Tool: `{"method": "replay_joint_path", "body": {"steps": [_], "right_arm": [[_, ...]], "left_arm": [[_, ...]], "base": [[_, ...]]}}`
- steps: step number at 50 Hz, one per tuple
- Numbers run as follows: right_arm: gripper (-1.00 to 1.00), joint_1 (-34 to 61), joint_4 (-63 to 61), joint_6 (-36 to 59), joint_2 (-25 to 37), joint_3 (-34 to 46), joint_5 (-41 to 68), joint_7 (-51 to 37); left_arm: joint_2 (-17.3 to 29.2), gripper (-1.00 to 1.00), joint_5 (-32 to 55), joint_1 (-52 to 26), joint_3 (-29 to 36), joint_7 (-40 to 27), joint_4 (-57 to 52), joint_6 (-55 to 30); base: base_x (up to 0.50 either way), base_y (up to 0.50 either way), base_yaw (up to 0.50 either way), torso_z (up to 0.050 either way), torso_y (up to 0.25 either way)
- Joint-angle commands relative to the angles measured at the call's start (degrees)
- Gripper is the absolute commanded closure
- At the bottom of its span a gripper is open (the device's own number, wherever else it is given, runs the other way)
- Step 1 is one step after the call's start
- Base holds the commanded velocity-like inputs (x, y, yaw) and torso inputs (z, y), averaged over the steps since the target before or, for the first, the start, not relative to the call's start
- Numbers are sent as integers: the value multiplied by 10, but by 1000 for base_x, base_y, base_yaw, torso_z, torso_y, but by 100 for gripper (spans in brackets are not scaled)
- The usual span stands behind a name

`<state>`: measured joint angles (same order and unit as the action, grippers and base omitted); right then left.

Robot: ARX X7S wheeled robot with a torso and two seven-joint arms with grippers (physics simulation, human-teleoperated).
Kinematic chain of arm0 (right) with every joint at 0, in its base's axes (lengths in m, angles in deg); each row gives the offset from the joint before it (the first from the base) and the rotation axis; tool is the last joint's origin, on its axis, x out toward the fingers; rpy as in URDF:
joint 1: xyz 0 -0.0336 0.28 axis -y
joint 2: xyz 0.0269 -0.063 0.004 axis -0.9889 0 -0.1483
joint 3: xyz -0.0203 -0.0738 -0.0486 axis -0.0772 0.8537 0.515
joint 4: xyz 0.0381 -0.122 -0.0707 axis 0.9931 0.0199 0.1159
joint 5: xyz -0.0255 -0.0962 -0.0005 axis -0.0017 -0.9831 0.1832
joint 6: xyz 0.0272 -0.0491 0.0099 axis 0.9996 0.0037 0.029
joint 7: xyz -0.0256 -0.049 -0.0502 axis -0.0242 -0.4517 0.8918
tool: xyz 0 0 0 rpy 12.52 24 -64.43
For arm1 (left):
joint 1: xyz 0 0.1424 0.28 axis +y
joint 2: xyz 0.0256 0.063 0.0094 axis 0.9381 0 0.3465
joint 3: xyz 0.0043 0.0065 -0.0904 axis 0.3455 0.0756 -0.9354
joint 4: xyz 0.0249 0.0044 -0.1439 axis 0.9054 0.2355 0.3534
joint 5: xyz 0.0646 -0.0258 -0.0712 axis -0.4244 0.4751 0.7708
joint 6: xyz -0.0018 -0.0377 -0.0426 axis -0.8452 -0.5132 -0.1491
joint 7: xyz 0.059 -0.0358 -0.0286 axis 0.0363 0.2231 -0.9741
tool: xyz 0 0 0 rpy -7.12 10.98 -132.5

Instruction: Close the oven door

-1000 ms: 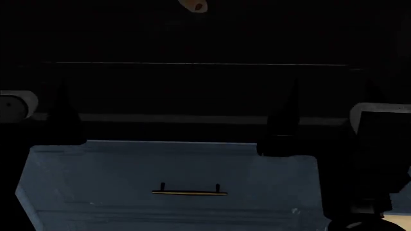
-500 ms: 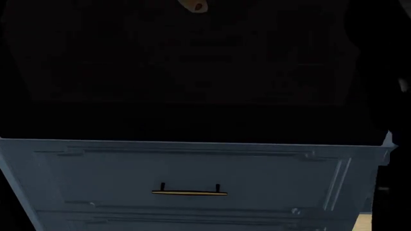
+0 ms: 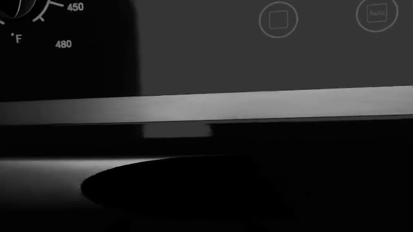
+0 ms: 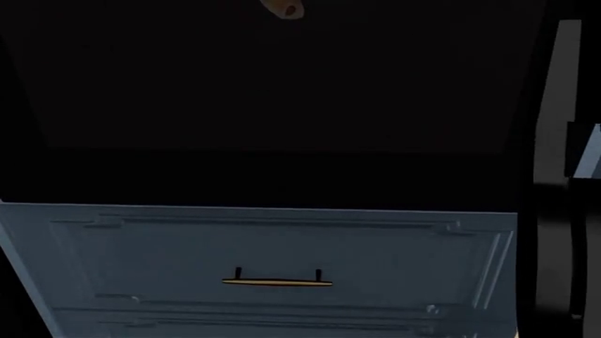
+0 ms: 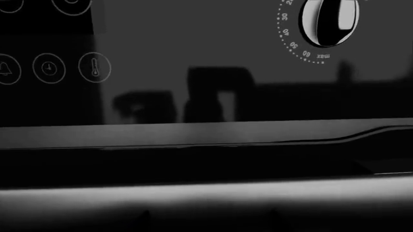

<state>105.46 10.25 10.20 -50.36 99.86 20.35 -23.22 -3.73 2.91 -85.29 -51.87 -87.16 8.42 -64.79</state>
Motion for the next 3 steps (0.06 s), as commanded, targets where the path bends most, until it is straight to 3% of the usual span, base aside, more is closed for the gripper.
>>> {"method": "replay_joint_path", "body": {"steps": [1, 3], "right_arm": [[-100, -8, 166, -274, -54, -55, -151, 34], [-100, -8, 166, -274, -54, -55, -151, 34]], "left_arm": [[-6, -100, -99, -28, -13, 75, 103, 68], [-6, -100, -99, -28, -13, 75, 103, 68]], "base": [[93, -3, -2, 14, -16], [90, -3, 0, 13, -16]]}}
